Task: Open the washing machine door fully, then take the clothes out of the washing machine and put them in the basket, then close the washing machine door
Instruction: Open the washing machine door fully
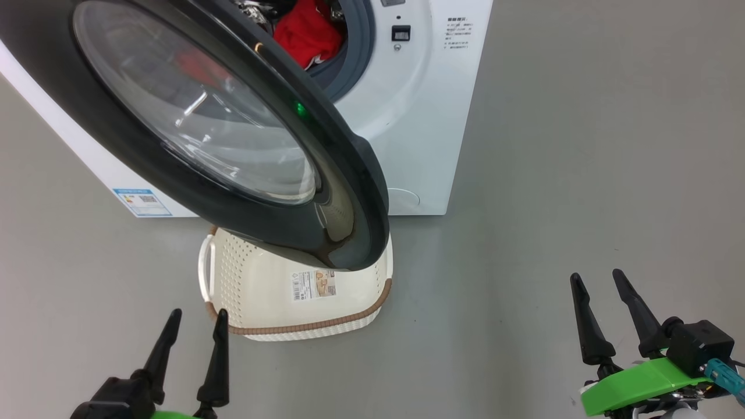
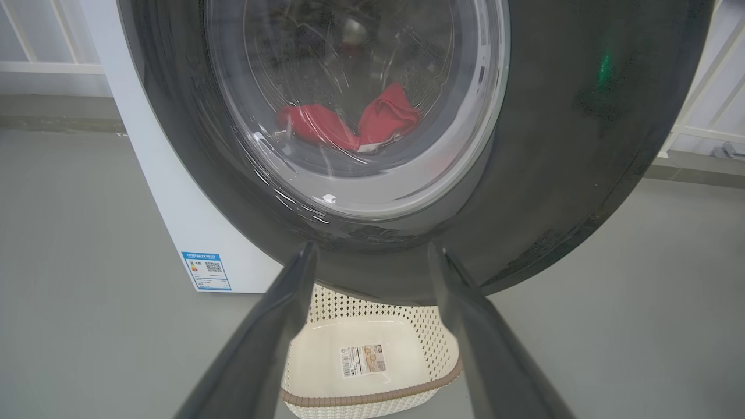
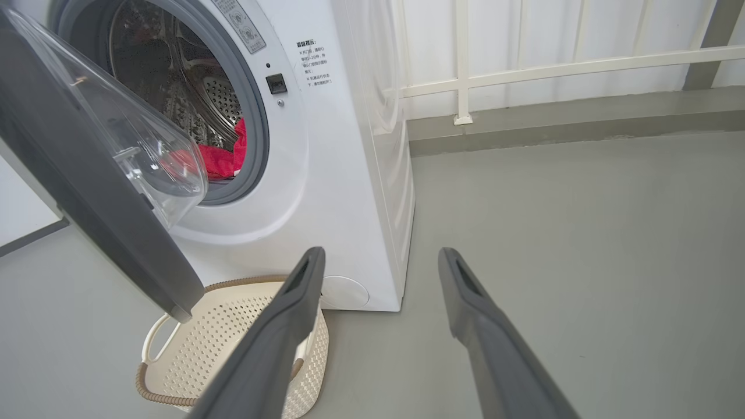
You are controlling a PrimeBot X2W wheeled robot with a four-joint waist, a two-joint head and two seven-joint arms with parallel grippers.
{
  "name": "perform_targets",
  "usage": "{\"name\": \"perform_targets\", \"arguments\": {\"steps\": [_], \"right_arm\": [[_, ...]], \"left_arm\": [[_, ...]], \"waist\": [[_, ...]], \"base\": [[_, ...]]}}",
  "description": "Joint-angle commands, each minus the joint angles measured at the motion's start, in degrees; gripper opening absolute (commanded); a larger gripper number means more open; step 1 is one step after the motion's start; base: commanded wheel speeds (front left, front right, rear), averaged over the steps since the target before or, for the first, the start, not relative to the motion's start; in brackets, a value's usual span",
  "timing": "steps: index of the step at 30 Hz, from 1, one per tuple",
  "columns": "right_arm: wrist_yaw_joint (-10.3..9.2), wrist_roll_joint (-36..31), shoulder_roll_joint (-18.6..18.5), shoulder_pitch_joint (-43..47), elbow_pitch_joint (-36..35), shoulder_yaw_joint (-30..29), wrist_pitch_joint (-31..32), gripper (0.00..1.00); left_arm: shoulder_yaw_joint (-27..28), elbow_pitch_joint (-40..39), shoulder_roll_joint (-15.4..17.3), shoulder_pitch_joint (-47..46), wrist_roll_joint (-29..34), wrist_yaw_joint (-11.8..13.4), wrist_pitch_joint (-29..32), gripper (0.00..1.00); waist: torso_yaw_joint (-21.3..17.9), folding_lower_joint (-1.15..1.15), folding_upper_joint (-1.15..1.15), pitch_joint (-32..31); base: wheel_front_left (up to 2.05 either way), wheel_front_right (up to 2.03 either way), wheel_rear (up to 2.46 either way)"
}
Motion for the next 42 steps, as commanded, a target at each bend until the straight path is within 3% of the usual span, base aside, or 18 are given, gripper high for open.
{"name": "perform_targets", "arguments": {"steps": [1, 5, 6, 7, 9, 19, 26, 31, 38, 42], "right_arm": [[0.42, -0.72, -0.36, -0.54, -1.56, 1.02, -0.37, 1.00], [0.42, 1.16, -0.15, -0.98, -2.16, 1.36, -0.37, 1.00], [0.42, 2.22, -0.07, -1.21, -2.24, 1.84, -0.37, 0.82], [0.42, 3.41, -0.02, -1.48, -2.14, 2.68, -0.37, 0.49], [0.42, 6.06, 0.01, -2.52, -2.57, 4.62, -0.37, 0.00], [0.42, 21.26, -1.14, -10.40, -5.13, 10.98, -0.37, 0.00], [0.42, 38.61, -3.11, -19.00, -3.67, 16.40, -0.37, 0.00], [0.42, 53.25, -7.01, -25.20, -2.37, 25.16, 0.50, 0.00], [0.42, 68.14, -10.63, -31.67, -1.54, 29.47, 9.61, 0.00], [0.42, 75.65, -10.54, -33.68, -0.28, 27.46, 16.95, 0.00]], "left_arm": [[1.62, -1.41, 0.81, -0.26, 0.49, -0.31, -0.70, 1.00], [1.35, -1.34, 0.81, -0.28, 0.43, -0.31, -0.70, 1.00], [1.26, -1.33, 0.81, -0.27, 0.44, -0.31, -0.70, 1.00], [1.18, -1.31, 0.81, -0.23, 0.44, -0.31, -0.70, 1.00], [1.00, -1.24, 0.81, -0.14, 0.47, -0.31, -0.70, 1.00], [-0.90, -0.87, 0.81, -0.35, 0.09, -0.31, -0.70, 1.00], [-3.20, -0.63, 0.81, -0.25, -0.24, -0.31, -0.70, 1.00], [-4.48, -0.41, 0.81, -0.34, -0.85, -0.31, -0.70, 1.00], [-6.20, -0.34, 0.81, -1.36, -2.41, -0.31, -0.70, 1.00], [-7.54, -0.12, 0.81, -2.08, -3.12, -0.31, -0.70, 1.00]], "waist": [[0.04, 0.00, 0.00, -0.03], [0.28, 0.00, 0.00, -0.07], [0.36, 0.00, 0.00, -0.09], [0.43, 0.00, 0.00, -0.15], [0.55, 0.00, 0.00, -0.20], [2.36, 0.00, 0.00, -0.21], [4.78, 0.00, 0.00, 0.08], [6.72, 0.00, 0.00, 0.72], [9.66, 0.00, 0.00, 2.65], [11.16, 0.00, 0.00, 3.59]], "base": [[0.00, 0.00, 0.00], [0.00, 0.00, 0.00], [0.00, 0.00, 0.00], [0.00, 0.00, 0.00], [0.00, 0.00, 0.00], [0.00, 0.00, 0.00], [0.00, 0.00, 0.00], [0.00, 0.00, 0.00], [0.00, 0.00, 0.00], [0.00, 0.00, 0.00]]}}
